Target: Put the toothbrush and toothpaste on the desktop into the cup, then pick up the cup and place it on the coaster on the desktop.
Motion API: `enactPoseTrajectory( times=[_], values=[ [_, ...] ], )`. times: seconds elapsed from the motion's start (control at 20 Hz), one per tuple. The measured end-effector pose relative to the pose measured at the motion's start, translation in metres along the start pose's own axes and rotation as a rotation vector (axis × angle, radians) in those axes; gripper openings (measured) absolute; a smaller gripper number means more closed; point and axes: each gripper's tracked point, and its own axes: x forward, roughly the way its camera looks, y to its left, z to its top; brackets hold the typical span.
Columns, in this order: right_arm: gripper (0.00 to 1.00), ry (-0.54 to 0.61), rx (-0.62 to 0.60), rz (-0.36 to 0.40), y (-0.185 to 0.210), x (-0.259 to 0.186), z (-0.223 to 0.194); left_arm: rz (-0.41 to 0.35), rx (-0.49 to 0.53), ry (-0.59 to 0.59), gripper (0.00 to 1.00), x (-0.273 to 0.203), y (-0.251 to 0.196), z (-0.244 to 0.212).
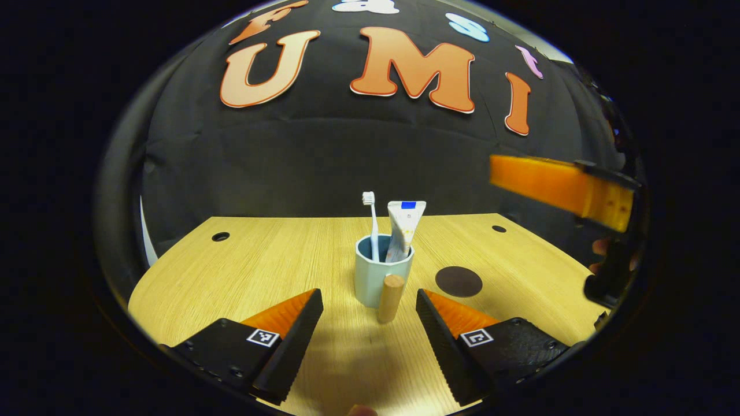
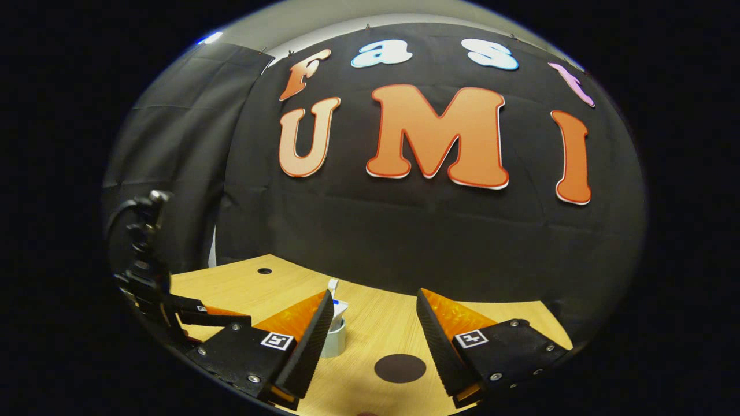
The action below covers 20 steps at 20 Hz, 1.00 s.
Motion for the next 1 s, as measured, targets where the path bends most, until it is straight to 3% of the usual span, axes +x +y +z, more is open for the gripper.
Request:
enactPoseTrajectory(
  times=[0.35,0.7,1.0],
  values=[
    [0.90,0.060,0.000,-0.015,-0.033,-0.047,0.027,-0.035,-0.006,0.164,0.98,0.026,-0.013,0.012],
    [0.91,0.114,0.007,-0.026,-0.057,-0.084,0.035,-0.031,-0.103,0.422,0.98,0.041,-0.013,0.010],
    [0.92,0.096,0.002,-0.010,-0.063,-0.107,0.046,0.010,-0.035,0.602,0.98,0.046,-0.017,-0.001]
  ],
)
